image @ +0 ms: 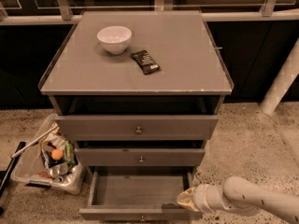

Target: Close bottom drawer

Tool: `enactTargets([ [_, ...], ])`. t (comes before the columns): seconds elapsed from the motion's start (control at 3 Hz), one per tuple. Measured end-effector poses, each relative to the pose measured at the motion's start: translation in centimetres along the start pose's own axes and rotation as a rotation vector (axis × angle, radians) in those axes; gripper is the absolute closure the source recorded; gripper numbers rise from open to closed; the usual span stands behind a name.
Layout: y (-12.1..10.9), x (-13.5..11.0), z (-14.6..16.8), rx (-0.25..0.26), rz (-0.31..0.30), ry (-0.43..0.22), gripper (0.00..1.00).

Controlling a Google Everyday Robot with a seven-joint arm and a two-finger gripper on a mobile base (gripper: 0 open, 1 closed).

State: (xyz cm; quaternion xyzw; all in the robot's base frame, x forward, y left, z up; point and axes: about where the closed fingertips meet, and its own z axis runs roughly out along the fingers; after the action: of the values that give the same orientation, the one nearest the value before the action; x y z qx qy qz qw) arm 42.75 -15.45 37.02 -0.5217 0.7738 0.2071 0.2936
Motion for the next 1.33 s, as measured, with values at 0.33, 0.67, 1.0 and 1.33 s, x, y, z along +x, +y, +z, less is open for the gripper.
enactTargets([
  [0.33,0.0,0.0,0.0,0.0,0.0,0.0,1.0],
  [0.67,1.0,1.3,2.5,-0.027,0.031,0.024,1.0],
  [1.0,2.0,3.2,5.7,-0.055,0.059,0.042,1.0],
  [1.33,3.3,4.9,8.8,-0.077,0.083,0.05,1.0],
])
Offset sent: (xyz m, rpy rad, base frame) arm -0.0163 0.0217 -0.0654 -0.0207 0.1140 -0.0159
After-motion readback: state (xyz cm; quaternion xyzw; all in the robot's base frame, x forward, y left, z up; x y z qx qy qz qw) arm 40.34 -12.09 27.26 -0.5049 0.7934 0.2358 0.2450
